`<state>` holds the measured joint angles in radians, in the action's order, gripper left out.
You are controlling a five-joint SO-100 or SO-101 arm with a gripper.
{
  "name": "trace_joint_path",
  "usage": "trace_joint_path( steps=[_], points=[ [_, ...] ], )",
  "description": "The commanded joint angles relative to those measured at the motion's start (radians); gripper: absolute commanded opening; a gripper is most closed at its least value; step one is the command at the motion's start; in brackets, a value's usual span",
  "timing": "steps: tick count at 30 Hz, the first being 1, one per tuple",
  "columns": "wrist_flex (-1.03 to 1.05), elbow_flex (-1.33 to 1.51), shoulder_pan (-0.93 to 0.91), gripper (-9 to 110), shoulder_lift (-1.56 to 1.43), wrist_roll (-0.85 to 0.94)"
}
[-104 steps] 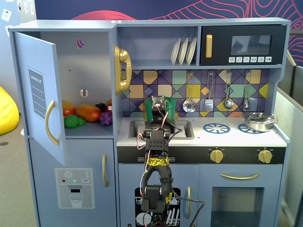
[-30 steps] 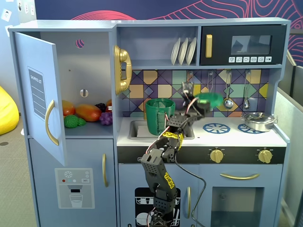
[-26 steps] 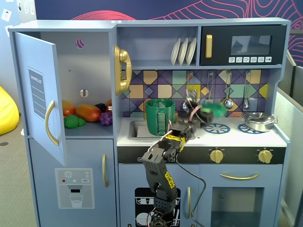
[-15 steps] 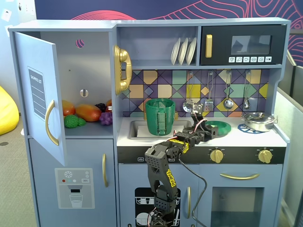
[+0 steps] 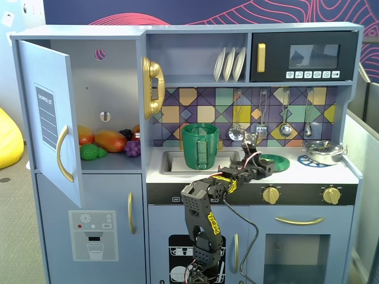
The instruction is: Take off the lid from the green recipient and place it on the counter
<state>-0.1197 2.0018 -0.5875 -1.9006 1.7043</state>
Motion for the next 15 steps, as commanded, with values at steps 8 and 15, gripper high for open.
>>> trace_joint_path(
  steps=[8, 15],
  points=[
    [0.884, -0.003, 0.118, 16, -0.699, 0.092],
    [1.18, 0.449, 0.287, 10, -1.015, 0.153]
  ],
)
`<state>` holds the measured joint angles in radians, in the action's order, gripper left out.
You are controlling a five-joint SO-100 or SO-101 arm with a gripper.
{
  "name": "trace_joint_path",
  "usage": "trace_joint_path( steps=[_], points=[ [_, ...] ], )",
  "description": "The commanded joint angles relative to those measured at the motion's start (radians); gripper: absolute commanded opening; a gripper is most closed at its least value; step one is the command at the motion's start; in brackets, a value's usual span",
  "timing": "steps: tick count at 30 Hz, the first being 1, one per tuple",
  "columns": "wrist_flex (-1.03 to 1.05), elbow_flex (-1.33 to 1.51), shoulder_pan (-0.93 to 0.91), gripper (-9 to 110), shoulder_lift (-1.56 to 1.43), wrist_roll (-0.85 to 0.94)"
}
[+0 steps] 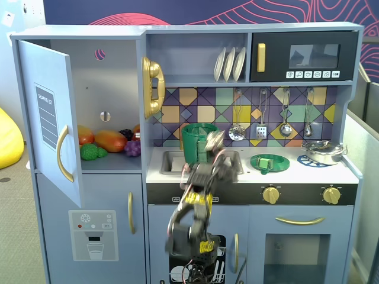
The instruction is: Take off the lid from the green recipient and place it on the counter
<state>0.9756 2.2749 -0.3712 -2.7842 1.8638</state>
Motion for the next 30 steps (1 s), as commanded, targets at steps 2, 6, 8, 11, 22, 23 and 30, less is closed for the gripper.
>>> trace_joint_path(
  steps=[2, 6, 8, 11, 22, 23, 30],
  points=[
    [0.083, 0.281, 0.117, 8, -0.156, -0.052],
    [0.067, 0.466, 0.207, 4, -0.202, -0.135],
    [0.069, 0.554, 0.244, 2, -0.23, -0.176],
    [0.107, 0.647, 0.287, 0, -0.267, -0.235],
    [0.371, 0.721, 0.347, 0, -0.334, -0.328],
    [0.39, 0.721, 0.35, 0, -0.337, -0.318],
    [0.546, 0.721, 0.353, 1, -0.394, -0.259]
  ],
)
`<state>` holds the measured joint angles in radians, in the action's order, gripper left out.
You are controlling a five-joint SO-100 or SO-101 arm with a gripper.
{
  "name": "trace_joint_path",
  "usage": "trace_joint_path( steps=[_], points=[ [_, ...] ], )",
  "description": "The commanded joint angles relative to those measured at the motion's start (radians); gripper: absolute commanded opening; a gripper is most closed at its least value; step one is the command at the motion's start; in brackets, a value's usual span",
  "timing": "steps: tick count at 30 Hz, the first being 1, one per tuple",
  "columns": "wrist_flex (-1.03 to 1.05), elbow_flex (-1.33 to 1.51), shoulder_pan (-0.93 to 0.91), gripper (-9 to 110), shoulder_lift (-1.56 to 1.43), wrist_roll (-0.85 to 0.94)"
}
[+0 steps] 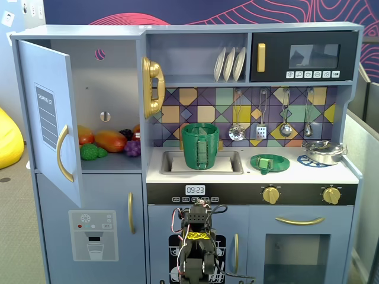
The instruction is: Take off the lid from the green recipient and place it on the counter
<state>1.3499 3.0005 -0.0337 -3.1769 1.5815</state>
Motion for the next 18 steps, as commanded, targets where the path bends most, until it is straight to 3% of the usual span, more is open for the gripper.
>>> trace_joint_path(
  steps=[1, 18],
  points=[
    [0.176, -0.005, 0.015, 1, -0.002, 0.003],
    [0.184, -0.005, 0.017, 2, -0.002, -0.052]
  ],
)
